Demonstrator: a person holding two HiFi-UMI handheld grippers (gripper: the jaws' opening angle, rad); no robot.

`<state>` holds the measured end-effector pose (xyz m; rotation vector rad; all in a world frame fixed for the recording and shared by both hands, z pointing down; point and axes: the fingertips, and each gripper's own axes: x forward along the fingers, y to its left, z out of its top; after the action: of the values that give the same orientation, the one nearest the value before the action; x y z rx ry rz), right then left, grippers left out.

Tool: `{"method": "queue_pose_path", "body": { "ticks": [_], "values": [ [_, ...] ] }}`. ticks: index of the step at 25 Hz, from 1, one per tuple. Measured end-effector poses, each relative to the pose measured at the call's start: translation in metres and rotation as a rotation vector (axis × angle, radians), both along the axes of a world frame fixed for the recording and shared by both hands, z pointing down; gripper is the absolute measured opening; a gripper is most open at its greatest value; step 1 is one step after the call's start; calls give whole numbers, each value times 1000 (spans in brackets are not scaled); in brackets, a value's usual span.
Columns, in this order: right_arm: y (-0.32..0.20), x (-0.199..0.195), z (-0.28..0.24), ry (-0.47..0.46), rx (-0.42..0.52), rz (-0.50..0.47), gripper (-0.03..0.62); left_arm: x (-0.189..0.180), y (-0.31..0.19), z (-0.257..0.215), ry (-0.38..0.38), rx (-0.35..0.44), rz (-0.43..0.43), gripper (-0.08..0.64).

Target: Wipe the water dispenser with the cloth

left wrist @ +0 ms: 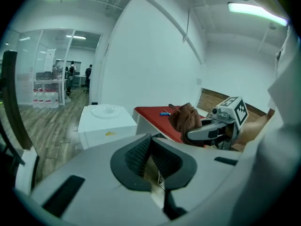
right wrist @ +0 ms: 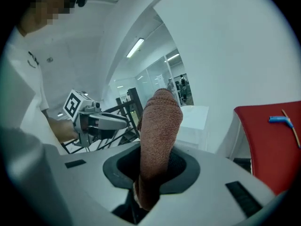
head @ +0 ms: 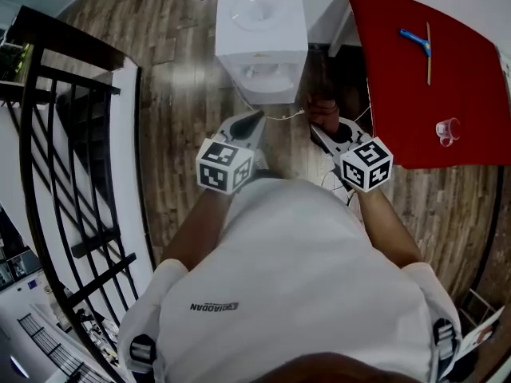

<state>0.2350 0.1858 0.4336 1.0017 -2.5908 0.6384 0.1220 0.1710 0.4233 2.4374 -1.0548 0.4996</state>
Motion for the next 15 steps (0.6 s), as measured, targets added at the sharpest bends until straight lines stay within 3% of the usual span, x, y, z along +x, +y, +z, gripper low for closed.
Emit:
{"method": "queue_pose_path", "body": {
  "ticks": [4, 9, 15],
  "values": [
    [-35, -20, 1, 104, 32, 31, 71, -16, -39, -3, 10, 1, 70, 2],
    [-66, -54, 21, 300, 85, -1, 71, -39, -77, 1, -10, 33, 150, 2],
    [-88, -80, 27, 369, 94, 8, 71, -64, -101, 16, -23, -1, 196, 2]
  ]
}}
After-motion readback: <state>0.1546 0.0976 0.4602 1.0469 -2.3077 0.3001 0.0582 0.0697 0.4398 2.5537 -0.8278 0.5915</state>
